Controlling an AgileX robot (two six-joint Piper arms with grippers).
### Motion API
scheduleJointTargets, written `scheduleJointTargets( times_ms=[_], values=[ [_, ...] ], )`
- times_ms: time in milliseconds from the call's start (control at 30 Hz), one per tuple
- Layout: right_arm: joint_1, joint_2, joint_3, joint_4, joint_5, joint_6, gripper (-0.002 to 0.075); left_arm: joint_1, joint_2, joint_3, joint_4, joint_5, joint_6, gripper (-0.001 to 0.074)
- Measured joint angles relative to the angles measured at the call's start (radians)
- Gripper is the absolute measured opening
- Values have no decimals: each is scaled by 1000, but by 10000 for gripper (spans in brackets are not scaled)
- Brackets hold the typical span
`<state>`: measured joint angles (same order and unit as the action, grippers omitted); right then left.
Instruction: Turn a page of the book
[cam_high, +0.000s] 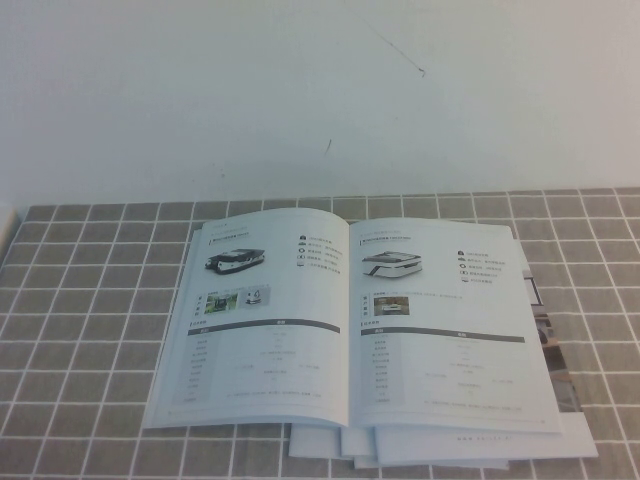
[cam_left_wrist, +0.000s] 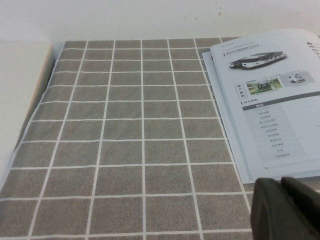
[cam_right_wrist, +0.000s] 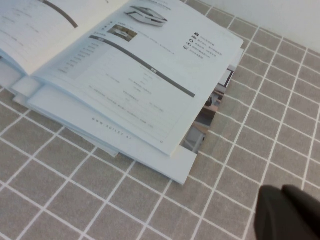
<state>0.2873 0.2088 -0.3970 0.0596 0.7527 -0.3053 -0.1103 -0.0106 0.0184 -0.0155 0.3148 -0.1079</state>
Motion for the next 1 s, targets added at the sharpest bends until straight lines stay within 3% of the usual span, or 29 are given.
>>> scheduleJointTargets(
  times_ms=[200, 433, 567, 1000],
  values=[
    [-39, -43, 67, -2, -98, 0, -1, 0, -1, 0, 0, 2, 0, -4],
    [-247, -191, 258, -2, -304, 0, -1, 0, -1, 0, 0, 2, 0, -4],
    [-321, -219, 361, -4, -368, 0, -1, 0, -2, 0, 0, 2, 2, -4],
    [-338, -220, 413, 1, -391, 11, -1, 0, -2, 0, 0, 3, 2, -4]
  ],
)
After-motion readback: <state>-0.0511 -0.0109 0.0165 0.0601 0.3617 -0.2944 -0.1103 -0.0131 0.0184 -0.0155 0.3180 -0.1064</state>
